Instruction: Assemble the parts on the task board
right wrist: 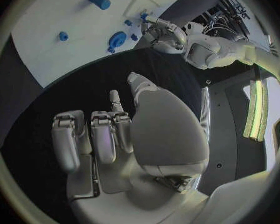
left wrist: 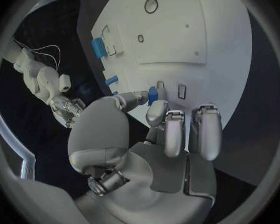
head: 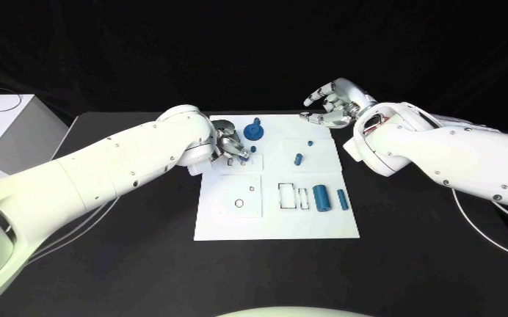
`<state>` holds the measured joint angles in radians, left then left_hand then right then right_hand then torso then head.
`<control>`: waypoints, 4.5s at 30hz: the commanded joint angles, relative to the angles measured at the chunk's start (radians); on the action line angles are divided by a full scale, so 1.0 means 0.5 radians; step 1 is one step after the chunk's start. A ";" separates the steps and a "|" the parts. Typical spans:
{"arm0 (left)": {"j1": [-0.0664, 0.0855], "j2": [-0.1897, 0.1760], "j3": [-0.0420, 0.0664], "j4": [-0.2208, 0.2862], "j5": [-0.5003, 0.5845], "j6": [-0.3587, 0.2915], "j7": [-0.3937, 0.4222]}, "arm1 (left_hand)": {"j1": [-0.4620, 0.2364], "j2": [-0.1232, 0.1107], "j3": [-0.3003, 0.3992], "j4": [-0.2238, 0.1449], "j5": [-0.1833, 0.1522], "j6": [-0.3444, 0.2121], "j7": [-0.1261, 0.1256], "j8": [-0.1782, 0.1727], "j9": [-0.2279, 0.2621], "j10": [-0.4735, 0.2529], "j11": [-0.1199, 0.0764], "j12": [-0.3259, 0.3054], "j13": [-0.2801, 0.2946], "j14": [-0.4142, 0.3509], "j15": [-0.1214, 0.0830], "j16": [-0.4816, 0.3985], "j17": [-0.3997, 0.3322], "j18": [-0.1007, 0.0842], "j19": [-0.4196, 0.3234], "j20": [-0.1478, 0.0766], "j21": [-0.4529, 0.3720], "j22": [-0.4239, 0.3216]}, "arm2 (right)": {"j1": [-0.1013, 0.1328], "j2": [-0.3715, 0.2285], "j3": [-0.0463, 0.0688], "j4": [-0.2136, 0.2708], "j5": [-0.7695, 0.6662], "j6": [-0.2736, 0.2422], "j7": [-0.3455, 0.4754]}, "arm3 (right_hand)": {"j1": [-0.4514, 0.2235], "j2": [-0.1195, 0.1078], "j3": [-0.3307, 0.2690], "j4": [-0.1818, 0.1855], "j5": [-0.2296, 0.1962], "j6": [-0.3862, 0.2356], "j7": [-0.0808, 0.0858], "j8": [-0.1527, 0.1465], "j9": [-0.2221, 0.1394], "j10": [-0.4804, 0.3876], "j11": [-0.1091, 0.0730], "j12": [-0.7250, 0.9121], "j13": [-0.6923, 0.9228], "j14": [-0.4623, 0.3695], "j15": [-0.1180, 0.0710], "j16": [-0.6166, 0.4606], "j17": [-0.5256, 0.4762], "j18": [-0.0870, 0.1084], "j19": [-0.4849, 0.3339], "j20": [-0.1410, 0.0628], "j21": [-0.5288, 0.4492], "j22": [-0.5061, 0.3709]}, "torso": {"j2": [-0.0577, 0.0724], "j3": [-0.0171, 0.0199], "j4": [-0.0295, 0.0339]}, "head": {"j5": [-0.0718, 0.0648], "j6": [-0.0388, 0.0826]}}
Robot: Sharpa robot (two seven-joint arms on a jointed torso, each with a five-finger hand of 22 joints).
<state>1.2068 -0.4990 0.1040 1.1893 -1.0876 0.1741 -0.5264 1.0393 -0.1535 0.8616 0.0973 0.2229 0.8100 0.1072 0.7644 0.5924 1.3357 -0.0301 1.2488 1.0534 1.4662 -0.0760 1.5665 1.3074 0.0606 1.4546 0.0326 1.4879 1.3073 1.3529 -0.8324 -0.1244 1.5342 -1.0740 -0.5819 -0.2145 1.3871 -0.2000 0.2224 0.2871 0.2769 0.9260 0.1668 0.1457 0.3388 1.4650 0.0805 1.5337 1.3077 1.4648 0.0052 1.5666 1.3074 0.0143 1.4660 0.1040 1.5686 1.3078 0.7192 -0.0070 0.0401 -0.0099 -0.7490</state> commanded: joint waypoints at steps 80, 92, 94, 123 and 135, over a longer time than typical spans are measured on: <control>0.002 0.034 -0.048 -0.011 -0.162 0.240 -0.029 | -0.146 0.127 0.051 -0.126 0.049 0.251 -0.162 0.018 0.368 0.084 -0.020 0.040 0.063 0.209 -0.023 0.009 0.527 -0.043 0.026 -0.013 0.019 0.182 | -0.001 -0.011 0.001 0.010 -0.026 0.027 0.001 | -0.025 -0.005 -0.013 0.003 0.033 0.003 -0.005 0.013 0.003 0.123 0.003 -0.011 0.442 0.212 0.006 0.008 0.527 -0.029 0.210 0.014 0.004 0.526 | -0.001 0.0004 0.000 | -0.014 -0.047; 0.002 0.042 -0.049 -0.016 -0.137 0.250 -0.029 | -0.194 0.168 -0.066 -0.082 0.006 0.293 -0.169 0.004 0.297 0.104 -0.024 0.051 0.092 0.209 -0.025 0.009 0.527 -0.044 0.030 -0.014 0.020 0.188 | -0.001 -0.010 0.001 0.011 -0.026 0.026 0.002 | -0.025 -0.004 -0.013 0.003 0.038 0.002 -0.005 0.013 0.004 0.124 0.002 -0.009 0.443 0.212 0.006 0.008 0.527 -0.029 0.210 0.014 0.004 0.526 | -0.001 -0.0006 0.001 | -0.018 -0.053; 0.002 0.042 -0.049 -0.016 -0.136 0.252 -0.029 | -0.194 0.169 -0.069 -0.081 0.005 0.293 -0.169 0.004 0.296 0.105 -0.024 0.052 0.095 0.209 -0.025 0.009 0.527 -0.045 0.030 -0.014 0.020 0.189 | -0.001 -0.011 0.001 0.012 -0.026 0.026 0.002 | -0.025 -0.004 -0.013 0.003 0.038 0.002 -0.005 0.013 0.004 0.124 0.002 -0.009 0.443 0.212 0.006 0.008 0.527 -0.029 0.210 0.014 0.004 0.526 | -0.001 0.0001 0.001 | -0.018 -0.053; 0.002 0.020 -0.048 -0.010 -0.244 0.233 -0.019 | -0.138 0.224 0.022 -0.173 0.060 0.333 -0.180 -0.004 0.219 0.138 -0.034 0.066 0.137 0.209 -0.031 0.009 0.527 -0.045 0.033 -0.021 0.019 0.191 | -0.001 -0.015 0.001 0.012 -0.026 0.025 0.005 | -0.026 -0.003 -0.013 0.003 0.043 0.002 -0.005 0.013 0.004 0.123 0.002 -0.010 0.442 0.212 0.006 0.008 0.527 -0.029 0.210 0.014 0.004 0.526 | -0.002 -0.0029 0.004 | -0.014 -0.052; 0.002 0.023 -0.048 -0.010 -0.239 0.251 -0.020 | -0.190 0.224 0.040 -0.174 0.053 0.352 -0.179 -0.002 0.196 0.152 -0.033 0.073 0.154 0.209 -0.029 0.009 0.527 -0.046 0.035 -0.020 0.020 0.195 | -0.001 -0.016 0.001 0.012 -0.026 0.026 0.005 | -0.026 -0.003 -0.013 0.003 0.043 0.002 -0.005 0.013 0.004 0.123 0.002 -0.010 0.442 0.212 0.006 0.008 0.527 -0.029 0.210 0.014 0.004 0.526 | 0.001 -0.0014 0.000 | -0.016 -0.055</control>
<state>1.2143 -0.4870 0.0848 1.1865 -1.1995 0.2592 -0.5260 0.9409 -0.0700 0.8259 0.0617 0.2516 0.8717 0.1275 0.7590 0.6913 1.3983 -0.0394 1.2812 1.1291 1.4672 -0.0834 1.5665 1.3074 0.0452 1.4616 0.0253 1.4927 1.3073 1.3527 -0.8399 -0.1244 1.5387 -1.0762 -0.5786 -0.2177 1.3832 -0.2040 0.2198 0.2898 0.2963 0.9261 0.1669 0.1457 0.3390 1.4649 0.0804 1.5337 1.3074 1.4648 0.0052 1.5666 1.3075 0.0143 1.4660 0.1040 1.5686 1.3073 0.7189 -0.0080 0.0405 -0.0167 -0.7772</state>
